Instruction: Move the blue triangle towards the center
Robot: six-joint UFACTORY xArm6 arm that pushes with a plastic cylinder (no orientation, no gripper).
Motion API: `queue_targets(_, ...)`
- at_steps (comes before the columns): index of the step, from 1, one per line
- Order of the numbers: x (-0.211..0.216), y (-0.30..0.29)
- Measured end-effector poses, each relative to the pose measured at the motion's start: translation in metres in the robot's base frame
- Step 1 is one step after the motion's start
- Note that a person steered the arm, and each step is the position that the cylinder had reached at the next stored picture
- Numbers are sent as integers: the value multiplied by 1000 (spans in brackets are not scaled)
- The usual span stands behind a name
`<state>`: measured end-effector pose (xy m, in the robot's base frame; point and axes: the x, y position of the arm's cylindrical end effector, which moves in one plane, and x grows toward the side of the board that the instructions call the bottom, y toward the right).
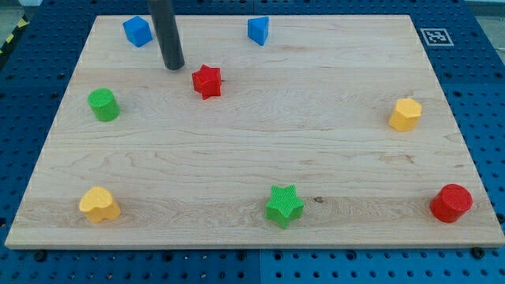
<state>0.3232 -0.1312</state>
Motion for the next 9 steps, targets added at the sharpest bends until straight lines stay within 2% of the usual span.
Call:
queue_targets(1,-21,16)
queue_targets(3,-123,48)
queue_targets(4,-130,71)
queue_targets(5,-128,102)
queue_targets(7,-52,162)
queue_targets(9,0,200)
